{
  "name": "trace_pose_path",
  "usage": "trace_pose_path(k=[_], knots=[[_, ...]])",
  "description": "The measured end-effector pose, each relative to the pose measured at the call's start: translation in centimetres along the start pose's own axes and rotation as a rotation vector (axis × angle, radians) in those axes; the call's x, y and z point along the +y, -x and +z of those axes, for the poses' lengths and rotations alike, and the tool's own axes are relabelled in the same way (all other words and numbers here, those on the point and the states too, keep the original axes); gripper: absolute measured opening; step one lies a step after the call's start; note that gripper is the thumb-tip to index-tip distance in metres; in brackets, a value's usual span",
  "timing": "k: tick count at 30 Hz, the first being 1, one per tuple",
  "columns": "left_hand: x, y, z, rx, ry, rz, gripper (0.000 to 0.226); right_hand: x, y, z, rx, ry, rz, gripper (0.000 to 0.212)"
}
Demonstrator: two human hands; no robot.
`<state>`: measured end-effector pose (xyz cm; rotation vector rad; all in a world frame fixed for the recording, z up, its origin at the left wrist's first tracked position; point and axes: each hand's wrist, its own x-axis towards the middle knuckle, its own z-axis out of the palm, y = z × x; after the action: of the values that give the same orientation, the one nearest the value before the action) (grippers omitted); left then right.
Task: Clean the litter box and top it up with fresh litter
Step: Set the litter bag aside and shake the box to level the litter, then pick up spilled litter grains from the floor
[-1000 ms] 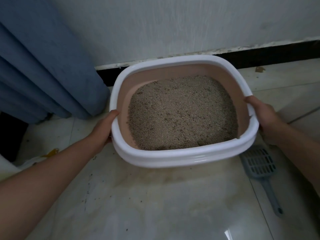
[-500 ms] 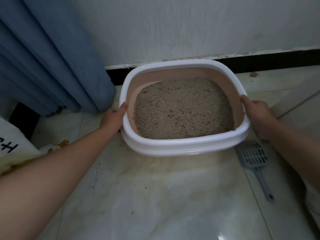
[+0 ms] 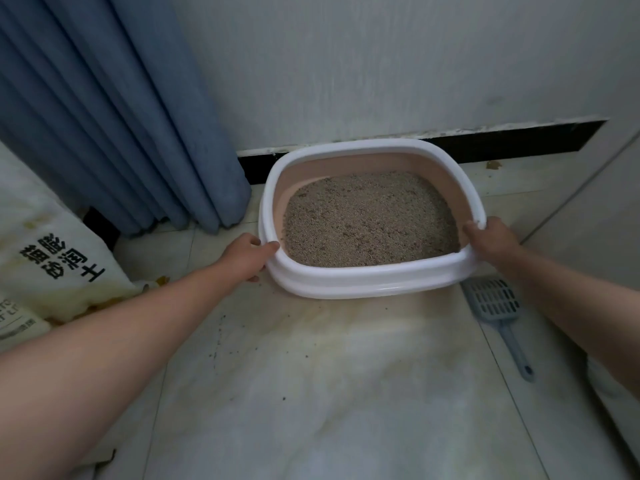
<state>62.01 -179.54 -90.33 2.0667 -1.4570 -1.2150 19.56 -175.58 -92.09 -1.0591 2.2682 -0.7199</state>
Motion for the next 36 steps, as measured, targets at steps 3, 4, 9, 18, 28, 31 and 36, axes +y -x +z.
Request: trace_pose_path(k=[3, 4, 9, 18, 28, 31, 36], knots=[[-0.1, 0.2, -0.3, -0.002, -0.045, 0.026, 0.052, 0.2, 0.2, -0.2, -0.007, 0.020, -0.022, 0.048], [-0.1, 0.1, -0.4, 0.000, -0.053, 0.027, 0.051, 0.2, 0.3, -0.3, -0.004, 0.021, -0.015, 0.048], [-0.3, -0.6, 0.2, 0.036, -0.031, 0.014, 0.045, 0.1, -0.2, -0.7, 0.005, -0.025, 0.041, 0.049], [-0.3, -1.6, 1.5, 0.163, -0.142, 0.143, 0.049, 0.3, -0.7, 0.3, 0.114, -0.087, -0.033, 0.042], [-0.3, 0.3, 0.1, 0.172, -0.459, 0.466, 0.050, -0.9, 0.8, 1.2, 0.165, 0.085, -0.225, 0.050], [0.0, 0.6, -0.5, 0.157, -0.599, 0.553, 0.056, -2.2, 1.8, 1.3, 0.159, 0.227, -0.295, 0.059], [1.8, 1.7, -1.4, 0.217, -0.695, 0.614, 0.060, -5.2, 4.4, 1.3, 0.073, 0.322, -0.488, 0.050]])
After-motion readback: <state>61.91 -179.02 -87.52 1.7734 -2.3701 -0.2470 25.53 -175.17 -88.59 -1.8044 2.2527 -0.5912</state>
